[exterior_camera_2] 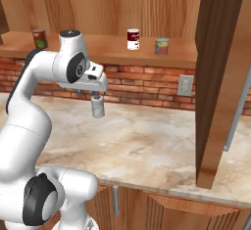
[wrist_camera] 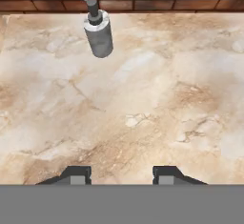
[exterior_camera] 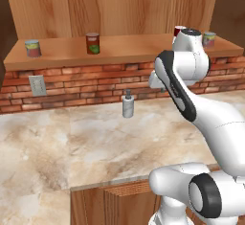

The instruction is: Stack two cans on top of the other two cans in the cabinet.

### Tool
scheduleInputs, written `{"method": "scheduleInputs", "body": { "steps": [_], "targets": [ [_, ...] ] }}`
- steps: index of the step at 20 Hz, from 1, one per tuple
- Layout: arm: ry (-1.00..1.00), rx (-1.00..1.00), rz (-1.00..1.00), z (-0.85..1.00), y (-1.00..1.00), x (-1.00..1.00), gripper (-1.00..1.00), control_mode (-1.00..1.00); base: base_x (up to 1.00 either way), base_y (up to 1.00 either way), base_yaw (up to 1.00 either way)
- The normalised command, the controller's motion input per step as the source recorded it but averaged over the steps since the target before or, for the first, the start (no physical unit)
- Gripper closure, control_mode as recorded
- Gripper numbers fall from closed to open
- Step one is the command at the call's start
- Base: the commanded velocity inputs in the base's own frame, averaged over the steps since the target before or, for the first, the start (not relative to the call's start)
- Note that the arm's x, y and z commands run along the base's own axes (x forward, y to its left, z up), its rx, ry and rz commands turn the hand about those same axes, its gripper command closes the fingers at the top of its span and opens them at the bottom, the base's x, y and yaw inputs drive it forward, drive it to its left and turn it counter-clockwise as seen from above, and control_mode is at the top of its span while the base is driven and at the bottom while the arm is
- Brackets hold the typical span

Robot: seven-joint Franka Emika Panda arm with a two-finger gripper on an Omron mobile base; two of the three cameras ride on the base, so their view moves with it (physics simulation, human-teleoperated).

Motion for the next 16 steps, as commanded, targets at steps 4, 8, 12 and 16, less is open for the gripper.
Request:
{"method": "scheduleInputs", "body": {
  "steps": [4, 8, 12, 16],
  "targets": [
    [-0.07, 0.0, 0.0, 0.0, 0.0, -0.14, -1.0, -1.0, 0.0, 0.0, 0.0],
    [-0.5, -0.01, 0.03, 0.0, 0.02, -0.39, -1.0, -1.0, 0.0, 0.0, 0.0],
    [-0.68, 0.0, 0.2, 0.16, 0.13, -0.3, -1.0, -1.0, 0.0, 0.0, 0.0],
    [-0.49, 0.0, 0.17, 0.34, 0.19, -0.13, -1.0, -1.0, 0.0, 0.0, 0.0]
  ]
}}
